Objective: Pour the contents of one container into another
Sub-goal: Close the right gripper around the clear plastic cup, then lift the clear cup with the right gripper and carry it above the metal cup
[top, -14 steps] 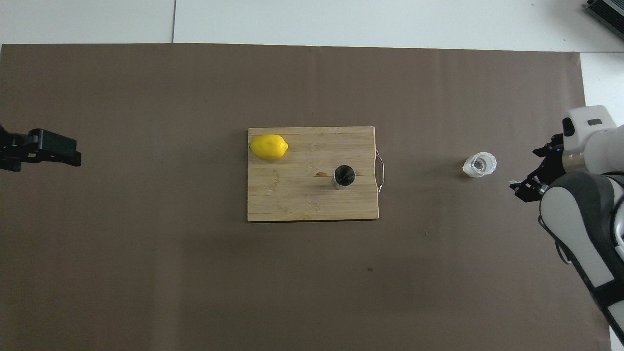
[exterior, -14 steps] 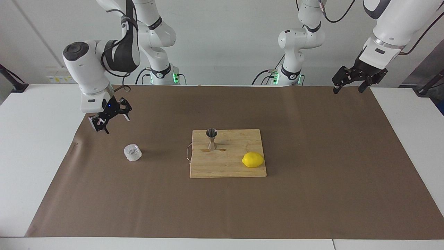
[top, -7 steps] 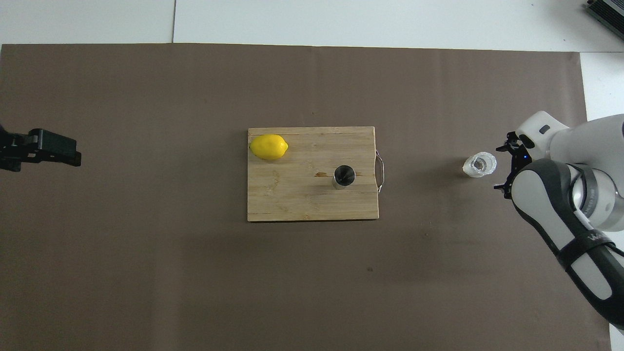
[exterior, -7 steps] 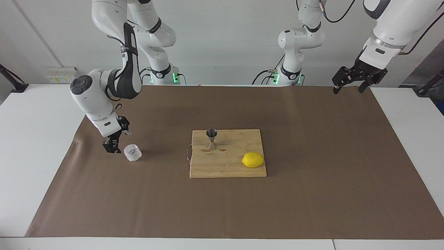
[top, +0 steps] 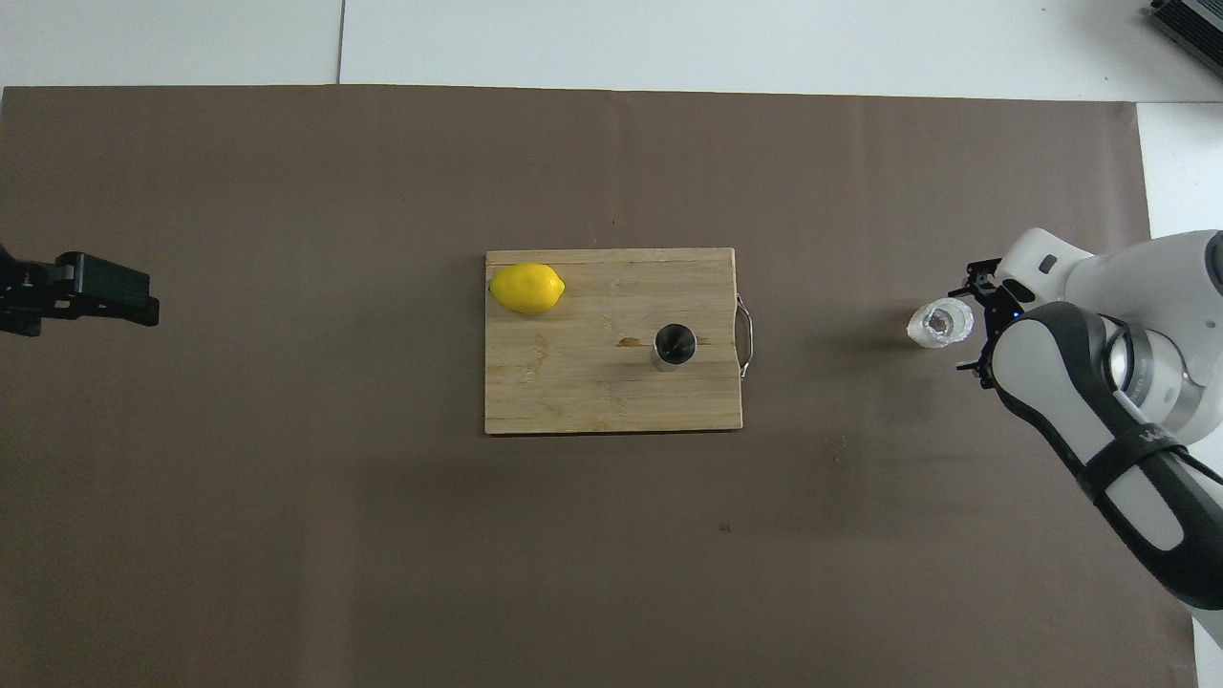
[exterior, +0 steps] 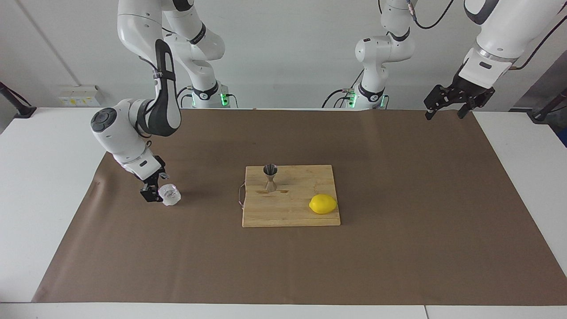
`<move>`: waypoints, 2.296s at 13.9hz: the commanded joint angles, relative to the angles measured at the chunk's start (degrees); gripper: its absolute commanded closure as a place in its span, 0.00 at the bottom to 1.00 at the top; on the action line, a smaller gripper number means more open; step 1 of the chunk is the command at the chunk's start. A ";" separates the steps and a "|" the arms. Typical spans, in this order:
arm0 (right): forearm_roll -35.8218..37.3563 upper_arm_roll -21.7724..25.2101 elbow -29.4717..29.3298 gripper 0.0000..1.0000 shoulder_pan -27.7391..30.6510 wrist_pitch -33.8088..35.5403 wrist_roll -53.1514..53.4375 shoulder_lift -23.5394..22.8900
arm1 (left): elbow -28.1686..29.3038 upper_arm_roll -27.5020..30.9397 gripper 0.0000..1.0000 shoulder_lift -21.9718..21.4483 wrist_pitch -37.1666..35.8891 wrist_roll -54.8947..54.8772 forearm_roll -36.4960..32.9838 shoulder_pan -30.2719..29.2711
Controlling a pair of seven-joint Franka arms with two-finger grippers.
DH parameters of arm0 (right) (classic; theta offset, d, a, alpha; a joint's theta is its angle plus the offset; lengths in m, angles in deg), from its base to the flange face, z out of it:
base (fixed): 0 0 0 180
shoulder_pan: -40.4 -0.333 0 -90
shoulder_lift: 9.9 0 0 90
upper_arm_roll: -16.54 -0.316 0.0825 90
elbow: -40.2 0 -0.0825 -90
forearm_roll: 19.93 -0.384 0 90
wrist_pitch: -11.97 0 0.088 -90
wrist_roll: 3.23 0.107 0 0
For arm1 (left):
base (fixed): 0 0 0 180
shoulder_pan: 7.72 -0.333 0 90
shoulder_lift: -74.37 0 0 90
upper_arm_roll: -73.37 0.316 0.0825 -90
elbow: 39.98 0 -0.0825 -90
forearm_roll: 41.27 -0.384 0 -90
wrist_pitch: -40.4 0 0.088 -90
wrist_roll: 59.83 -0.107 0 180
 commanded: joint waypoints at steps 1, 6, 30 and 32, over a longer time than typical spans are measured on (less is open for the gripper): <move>-9.75 -0.37 -1.75 0.00 2.52 -0.51 -11.40 -4.72 | 1.63 -0.10 0.00 -1.27 0.79 0.57 0.34 -0.35; -14.00 -0.46 -2.20 0.11 3.32 0.27 -14.42 -6.49 | 1.63 -0.10 0.00 -1.27 0.79 0.57 0.34 -0.27; -9.11 -0.81 -2.28 1.00 -7.73 5.81 17.79 6.33 | 1.63 -0.10 0.00 -1.27 0.79 0.57 0.34 -0.35; -2.17 -0.72 -4.03 1.00 -12.91 5.90 28.06 6.69 | 1.63 -0.10 0.00 -1.27 0.79 0.57 0.34 -0.35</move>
